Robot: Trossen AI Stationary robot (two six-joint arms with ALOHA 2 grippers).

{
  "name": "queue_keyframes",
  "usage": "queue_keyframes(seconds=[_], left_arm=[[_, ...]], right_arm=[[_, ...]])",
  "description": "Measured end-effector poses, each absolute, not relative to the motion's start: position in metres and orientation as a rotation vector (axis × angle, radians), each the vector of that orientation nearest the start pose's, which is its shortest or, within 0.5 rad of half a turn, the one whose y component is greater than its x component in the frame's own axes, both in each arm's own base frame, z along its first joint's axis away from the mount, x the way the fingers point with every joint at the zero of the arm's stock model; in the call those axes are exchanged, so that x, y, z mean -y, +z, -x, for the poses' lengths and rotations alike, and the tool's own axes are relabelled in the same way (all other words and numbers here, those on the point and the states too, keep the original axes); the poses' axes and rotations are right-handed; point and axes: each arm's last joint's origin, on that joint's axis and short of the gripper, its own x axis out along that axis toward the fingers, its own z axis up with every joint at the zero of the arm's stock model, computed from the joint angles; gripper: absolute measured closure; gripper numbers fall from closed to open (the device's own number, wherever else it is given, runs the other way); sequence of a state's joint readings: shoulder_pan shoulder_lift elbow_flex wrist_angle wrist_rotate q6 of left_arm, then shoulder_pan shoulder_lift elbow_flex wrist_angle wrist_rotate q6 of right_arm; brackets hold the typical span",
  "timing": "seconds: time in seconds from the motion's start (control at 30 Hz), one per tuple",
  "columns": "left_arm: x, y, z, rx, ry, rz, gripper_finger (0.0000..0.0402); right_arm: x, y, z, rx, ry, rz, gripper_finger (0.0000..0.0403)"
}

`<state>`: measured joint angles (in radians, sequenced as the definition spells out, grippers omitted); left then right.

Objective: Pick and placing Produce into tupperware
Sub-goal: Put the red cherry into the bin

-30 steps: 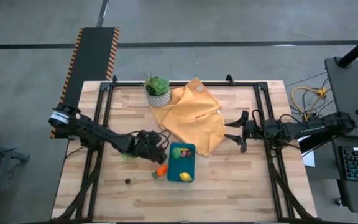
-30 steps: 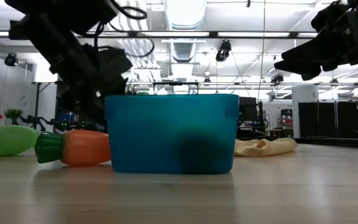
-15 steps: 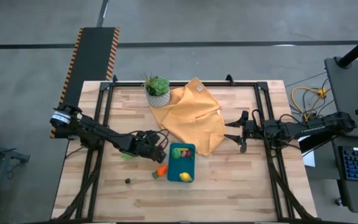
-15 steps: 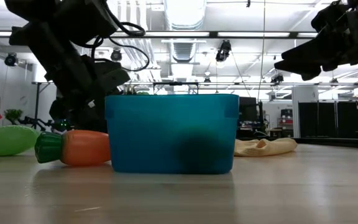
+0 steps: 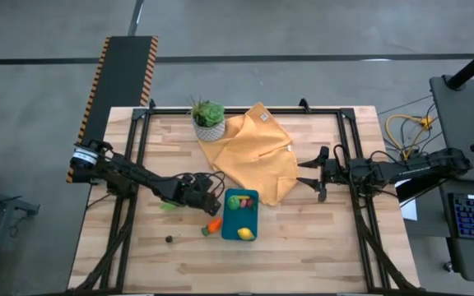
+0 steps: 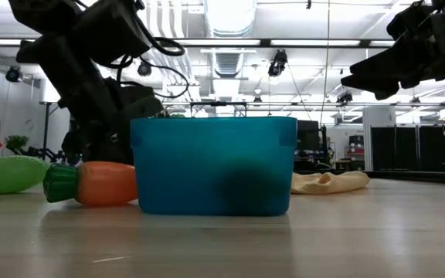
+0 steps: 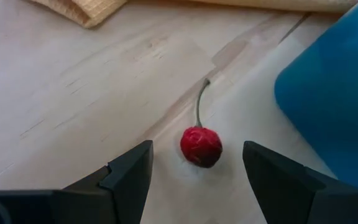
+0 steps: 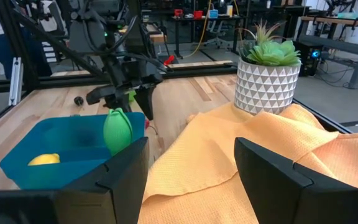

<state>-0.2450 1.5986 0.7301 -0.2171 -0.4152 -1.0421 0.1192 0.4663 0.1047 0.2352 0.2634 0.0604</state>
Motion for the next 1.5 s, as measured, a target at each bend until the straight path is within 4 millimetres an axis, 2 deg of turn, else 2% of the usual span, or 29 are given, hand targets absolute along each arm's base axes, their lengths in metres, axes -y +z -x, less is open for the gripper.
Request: queue_keyframes(seconds=[0.37, 1.0, 1.17, 1.5], left_arm=[[0.053, 0.135, -0.271, -0.821, 0.672, 0.667, 0.0166], [0.052, 0.133, -0.271, -0.834, 0.666, 0.666, 0.0168], [0.052, 0.127, -0.273, -0.832, 0.678, 0.653, 0.0196], [0.052, 0.126, -0.273, -0.838, 0.678, 0.649, 0.0285]], right_arm=[[-0.008, 0.180, -0.129, -0.120, -0.148, -0.036, 0.0175], [-0.008, 0.180, -0.129, -0.119, -0.148, -0.036, 0.0175], [-0.008, 0.180, -0.129, -0.119, -0.148, -0.036, 0.0175], [-0.008, 0.180, -0.129, -0.119, -0.148, -0.036, 0.0175]])
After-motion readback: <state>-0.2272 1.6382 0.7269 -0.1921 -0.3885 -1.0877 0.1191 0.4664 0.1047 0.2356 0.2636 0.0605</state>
